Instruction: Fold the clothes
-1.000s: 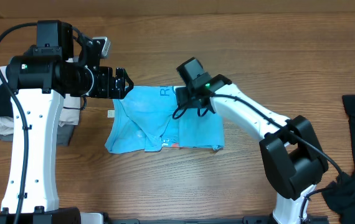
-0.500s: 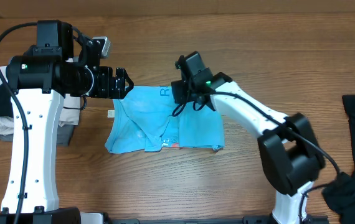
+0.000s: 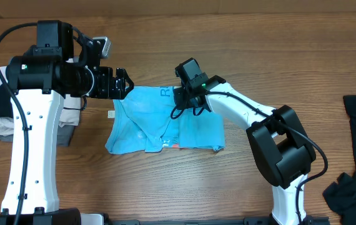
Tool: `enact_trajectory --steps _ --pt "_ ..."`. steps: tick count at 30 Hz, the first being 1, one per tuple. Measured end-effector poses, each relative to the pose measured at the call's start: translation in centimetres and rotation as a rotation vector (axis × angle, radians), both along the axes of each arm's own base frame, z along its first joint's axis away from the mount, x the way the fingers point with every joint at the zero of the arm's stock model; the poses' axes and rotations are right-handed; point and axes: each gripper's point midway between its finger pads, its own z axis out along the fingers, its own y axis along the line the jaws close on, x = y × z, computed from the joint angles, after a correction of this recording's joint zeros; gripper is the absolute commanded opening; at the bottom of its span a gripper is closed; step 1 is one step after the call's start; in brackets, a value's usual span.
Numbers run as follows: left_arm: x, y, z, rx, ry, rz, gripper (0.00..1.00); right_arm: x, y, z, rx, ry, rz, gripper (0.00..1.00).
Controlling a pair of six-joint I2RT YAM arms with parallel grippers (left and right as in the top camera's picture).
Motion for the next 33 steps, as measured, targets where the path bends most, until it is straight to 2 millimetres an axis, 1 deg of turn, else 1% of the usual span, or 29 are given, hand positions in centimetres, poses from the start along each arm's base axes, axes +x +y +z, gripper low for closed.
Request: enact_trajectory --steps 3,10,12,13,14,16,17,18,20,23,25,27,28,29,30,31,32,33 --pt "0.0 0.0 0.0 0.0 0.0 0.0 0.92 0.2 -0.2 0.2 0.005 -0.002 -0.011 0.04" --pt "0.0 0.0 0.0 0.0 -0.001 0.0 0.92 1.4 -0.9 2.1 0.039 -0.031 -0.064 0.04" --pt "0.0 0.0 0.0 0.0 0.0 0.0 0.92 1.7 -1.0 2.4 0.045 -0.038 -0.073 0.05" --pt "0.0 0.0 0.0 0.0 -0.001 0.0 0.92 1.8 -1.0 2.5 0.049 -0.042 -0.076 0.07" --pt "0.0 0.0 0.0 0.0 0.0 0.0 0.93 1.9 -0.9 2.5 0.053 -0.044 -0.077 0.15" --pt "0.0 0.0 0.0 0.0 0.0 0.0 0.92 1.9 -0.8 2.6 0.059 -0.044 -0.081 0.51" --pt "0.0 0.0 0.0 0.0 0.0 0.0 0.92 1.9 -0.8 2.6 0.059 -0.042 -0.077 0.59" --pt "0.0 0.0 0.0 0.0 0.0 0.0 0.92 1.7 -0.7 2.6 0.059 -0.037 -0.074 0.61" --pt "0.0 0.0 0.0 0.0 0.0 0.0 0.92 1.1 -1.1 2.3 0.037 -0.009 -0.065 0.62" --pt "-0.1 0.0 0.0 0.0 0.004 0.0 0.95 0.0 -2.1 1.7 -0.006 0.038 -0.064 0.61" --pt "-0.1 0.0 0.0 0.0 0.004 0.0 0.96 -0.5 -3.0 1.9 -0.022 0.059 -0.071 0.6" --pt "-0.1 0.0 0.0 0.0 0.004 0.0 0.96 -0.7 -4.5 3.0 -0.032 0.076 -0.094 0.58" --pt "-0.1 0.0 0.0 0.0 0.004 0.0 0.96 -0.8 -5.4 3.8 -0.033 0.081 -0.109 0.54" --pt "-0.1 0.0 0.0 0.0 0.005 0.0 0.96 -1.0 -6.3 4.8 -0.034 0.083 -0.12 0.46" --pt "-0.1 0.0 0.0 0.0 0.004 0.0 0.96 -1.3 -7.1 5.9 -0.032 0.087 -0.129 0.44" --pt "-0.1 0.0 0.0 0.0 0.004 0.0 0.96 -1.7 -7.8 7.0 -0.026 0.092 -0.138 0.44" --pt "-0.1 0.0 0.0 0.0 0.004 0.0 0.96 -2.4 -8.3 7.8 -0.022 0.104 -0.141 0.41" --pt "-0.1 0.0 0.0 0.0 0.003 0.0 0.95 -3.1 -8.5 8.8 -0.015 0.118 -0.136 0.27"
